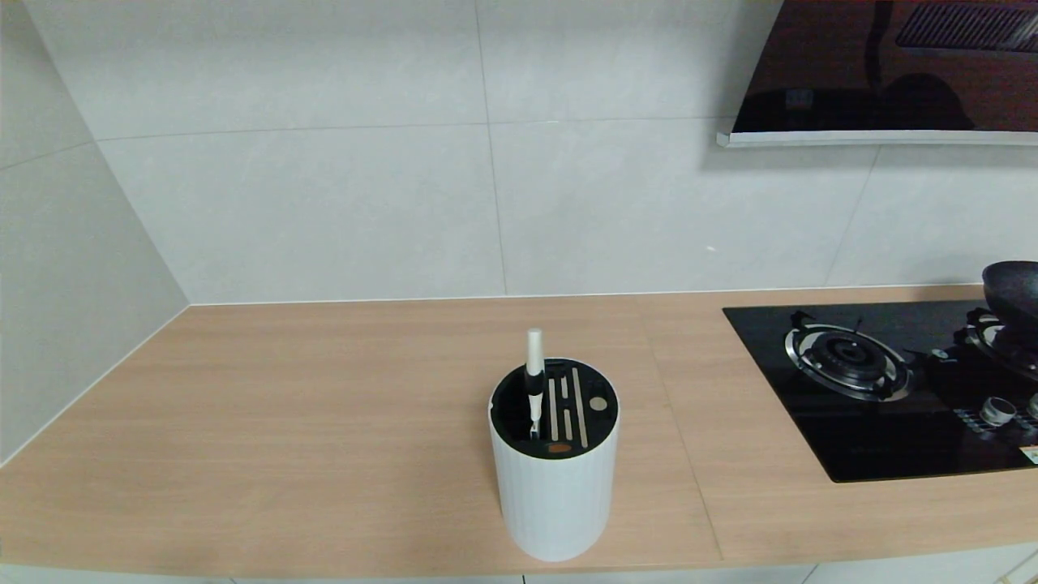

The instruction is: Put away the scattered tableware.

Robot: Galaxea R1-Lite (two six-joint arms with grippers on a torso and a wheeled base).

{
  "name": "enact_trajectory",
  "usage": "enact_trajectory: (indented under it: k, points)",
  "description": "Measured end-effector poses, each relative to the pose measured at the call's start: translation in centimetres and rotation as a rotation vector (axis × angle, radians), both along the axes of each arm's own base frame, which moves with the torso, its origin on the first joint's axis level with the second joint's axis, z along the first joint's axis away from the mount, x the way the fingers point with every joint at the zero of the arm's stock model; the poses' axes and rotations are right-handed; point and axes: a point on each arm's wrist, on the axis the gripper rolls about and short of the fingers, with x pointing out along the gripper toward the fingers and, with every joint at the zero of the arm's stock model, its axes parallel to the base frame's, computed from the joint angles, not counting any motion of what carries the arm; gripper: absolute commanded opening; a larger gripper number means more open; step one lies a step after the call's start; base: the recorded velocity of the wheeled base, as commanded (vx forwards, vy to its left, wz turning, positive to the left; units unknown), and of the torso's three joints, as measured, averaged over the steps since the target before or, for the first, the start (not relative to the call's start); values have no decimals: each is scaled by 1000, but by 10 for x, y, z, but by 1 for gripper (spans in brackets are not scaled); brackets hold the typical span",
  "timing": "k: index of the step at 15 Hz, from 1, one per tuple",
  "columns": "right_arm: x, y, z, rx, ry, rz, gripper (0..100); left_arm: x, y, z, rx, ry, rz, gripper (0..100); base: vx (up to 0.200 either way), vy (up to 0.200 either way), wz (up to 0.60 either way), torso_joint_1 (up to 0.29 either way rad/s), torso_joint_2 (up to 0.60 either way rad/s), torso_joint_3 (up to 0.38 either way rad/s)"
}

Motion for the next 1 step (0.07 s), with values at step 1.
enact_trajectory:
  k: [1]
  points:
    - [0,0,0,0,0,-1,100,0,0,0,0,0,0,100,0,0,0,0,0,0]
